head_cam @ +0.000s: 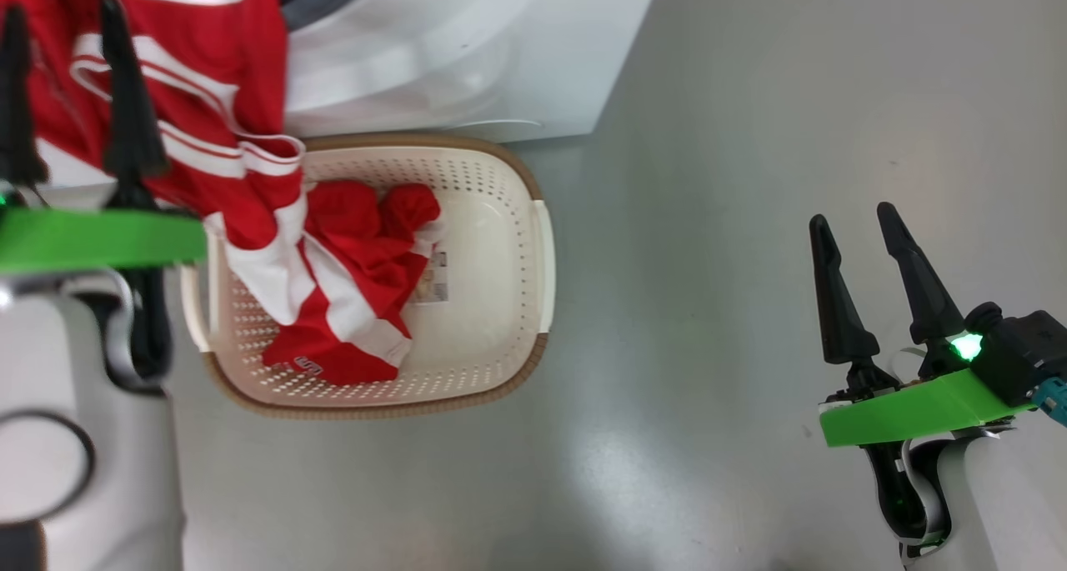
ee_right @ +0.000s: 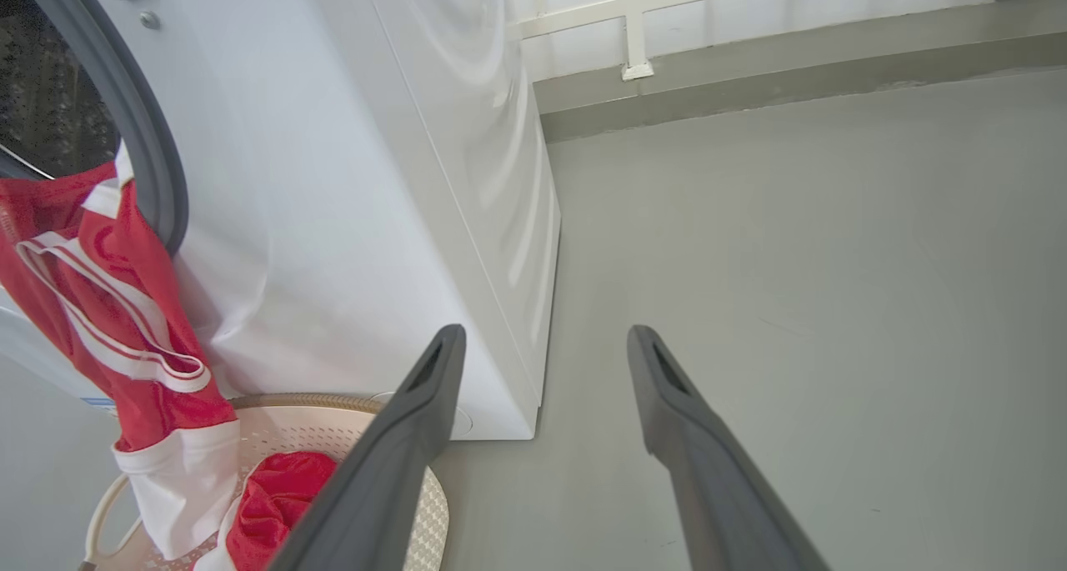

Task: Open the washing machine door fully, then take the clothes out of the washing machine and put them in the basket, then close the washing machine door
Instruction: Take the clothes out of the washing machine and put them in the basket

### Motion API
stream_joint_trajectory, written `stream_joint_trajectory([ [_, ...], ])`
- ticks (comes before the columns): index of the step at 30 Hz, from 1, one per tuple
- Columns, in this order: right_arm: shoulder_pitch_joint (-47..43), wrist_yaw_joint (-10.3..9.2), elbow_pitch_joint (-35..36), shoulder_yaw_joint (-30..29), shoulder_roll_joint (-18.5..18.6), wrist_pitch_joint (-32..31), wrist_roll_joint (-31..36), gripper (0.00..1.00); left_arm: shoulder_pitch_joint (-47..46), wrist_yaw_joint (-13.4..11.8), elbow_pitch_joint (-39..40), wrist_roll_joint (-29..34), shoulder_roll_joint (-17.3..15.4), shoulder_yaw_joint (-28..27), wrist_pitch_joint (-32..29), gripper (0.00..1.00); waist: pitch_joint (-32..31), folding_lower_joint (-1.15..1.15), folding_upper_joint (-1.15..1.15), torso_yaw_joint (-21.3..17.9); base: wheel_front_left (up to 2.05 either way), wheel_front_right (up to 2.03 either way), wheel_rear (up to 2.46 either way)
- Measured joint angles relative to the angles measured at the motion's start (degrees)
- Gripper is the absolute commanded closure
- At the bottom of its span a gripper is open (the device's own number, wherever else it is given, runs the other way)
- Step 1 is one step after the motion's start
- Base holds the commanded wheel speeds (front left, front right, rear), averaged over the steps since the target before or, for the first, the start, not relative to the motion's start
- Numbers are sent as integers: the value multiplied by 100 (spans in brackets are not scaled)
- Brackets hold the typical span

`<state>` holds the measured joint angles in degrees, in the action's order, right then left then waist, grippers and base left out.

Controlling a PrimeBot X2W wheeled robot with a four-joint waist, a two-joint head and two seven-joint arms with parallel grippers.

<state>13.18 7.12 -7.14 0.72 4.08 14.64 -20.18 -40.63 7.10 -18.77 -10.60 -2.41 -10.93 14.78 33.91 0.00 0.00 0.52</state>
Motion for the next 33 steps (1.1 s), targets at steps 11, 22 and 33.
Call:
stream_joint_trajectory([
  [11, 41, 0, 8, 97, -75, 0, -25, 0, -1190, 7, -1544, 29, -647, 208, 0, 0, 303, 0, 0, -384, 0, 0, 0],
  [22, 238, 0, 52, 170, -91, 0, -25, 0, -1864, 7, -2598, 44, -1094, 73, 0, 0, 610, 0, 0, -610, 0, 0, 0],
  [33, 240, 0, 59, 214, -100, 0, -24, 0, -2102, 7, -3158, -348, -1352, 648, 2, 0, 698, 0, 0, -709, 0, 0, 0],
])
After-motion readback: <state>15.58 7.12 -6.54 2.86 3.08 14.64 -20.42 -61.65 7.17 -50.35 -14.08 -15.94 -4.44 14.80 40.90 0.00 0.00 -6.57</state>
